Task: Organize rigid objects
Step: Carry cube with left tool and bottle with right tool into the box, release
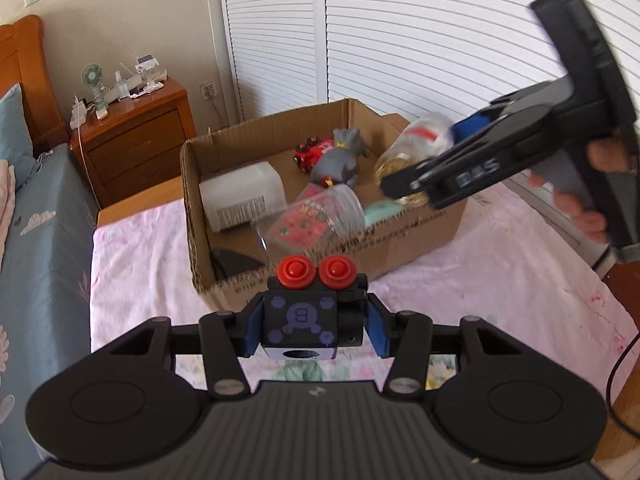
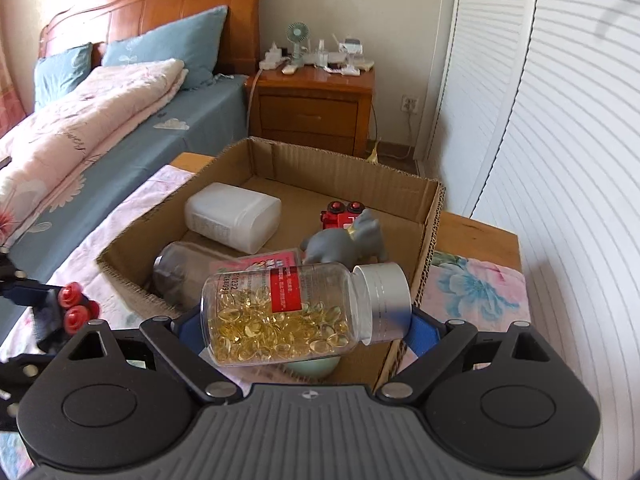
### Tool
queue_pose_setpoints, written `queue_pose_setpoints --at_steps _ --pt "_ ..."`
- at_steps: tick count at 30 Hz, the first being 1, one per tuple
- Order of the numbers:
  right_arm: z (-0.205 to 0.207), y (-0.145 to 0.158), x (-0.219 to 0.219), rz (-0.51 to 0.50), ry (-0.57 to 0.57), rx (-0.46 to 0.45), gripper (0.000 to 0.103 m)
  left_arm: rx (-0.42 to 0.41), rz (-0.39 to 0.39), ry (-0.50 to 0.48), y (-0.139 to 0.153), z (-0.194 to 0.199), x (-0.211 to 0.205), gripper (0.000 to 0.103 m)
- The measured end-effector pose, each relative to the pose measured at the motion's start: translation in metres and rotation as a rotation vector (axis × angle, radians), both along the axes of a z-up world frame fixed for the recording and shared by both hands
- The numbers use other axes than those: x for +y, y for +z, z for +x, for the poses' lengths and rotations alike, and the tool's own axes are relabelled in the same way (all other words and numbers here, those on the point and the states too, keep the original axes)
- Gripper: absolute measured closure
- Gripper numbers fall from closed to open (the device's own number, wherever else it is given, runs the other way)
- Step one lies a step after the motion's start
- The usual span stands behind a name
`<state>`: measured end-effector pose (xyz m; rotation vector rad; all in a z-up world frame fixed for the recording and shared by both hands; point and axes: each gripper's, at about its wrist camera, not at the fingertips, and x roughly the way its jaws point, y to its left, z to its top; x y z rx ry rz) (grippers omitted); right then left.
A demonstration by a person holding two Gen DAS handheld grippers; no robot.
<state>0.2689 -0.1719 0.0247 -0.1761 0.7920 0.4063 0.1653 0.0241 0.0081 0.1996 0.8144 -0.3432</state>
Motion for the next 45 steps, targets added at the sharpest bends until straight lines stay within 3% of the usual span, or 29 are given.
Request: queue_pose_setpoints --at_steps 3,5,15,23,31,32,35,37,45 --pt "0.014 -0.011 0.002 -0.005 -0.022 0.014 0.007 -0.001 0.004 0.000 0.005 0.013 -0.003 0.053" --pt "0.017 -0.015 0.001 -0.006 -0.035 -0.004 0.000 -0.004 -0.001 0.003 0.010 0.021 -0.004 0.053" --pt "0.011 -0.008 -0.014 0.096 -0.068 0.018 0.000 0.015 -0.003 0.045 0.023 0.082 -0.012 0.053" --pt "-0.001 0.000 -0.029 0.142 -0.082 0.018 0.000 0.056 0.031 0.088 0.017 0.143 -0.031 0.053" --pt "-0.012 0.002 -0.032 0.125 -0.074 0.012 0.000 0.097 0.077 0.156 0.000 0.193 -0.048 0.053" --pt "-0.013 0.002 -0.032 0.120 -0.074 0.009 0.000 0.098 0.073 0.168 -0.001 0.197 -0.048 0.050" --pt "-0.017 0.004 -0.031 0.108 -0.070 0.001 0.000 0.074 0.048 0.204 -0.001 0.200 -0.046 0.017" --pt "-0.020 0.005 -0.030 0.098 -0.064 -0.005 0.000 0.028 0.065 0.202 0.000 0.194 -0.047 0.015" --pt "-0.022 0.002 -0.018 0.091 -0.067 0.009 0.000 0.020 0.073 0.136 0.009 0.161 -0.043 0.012"
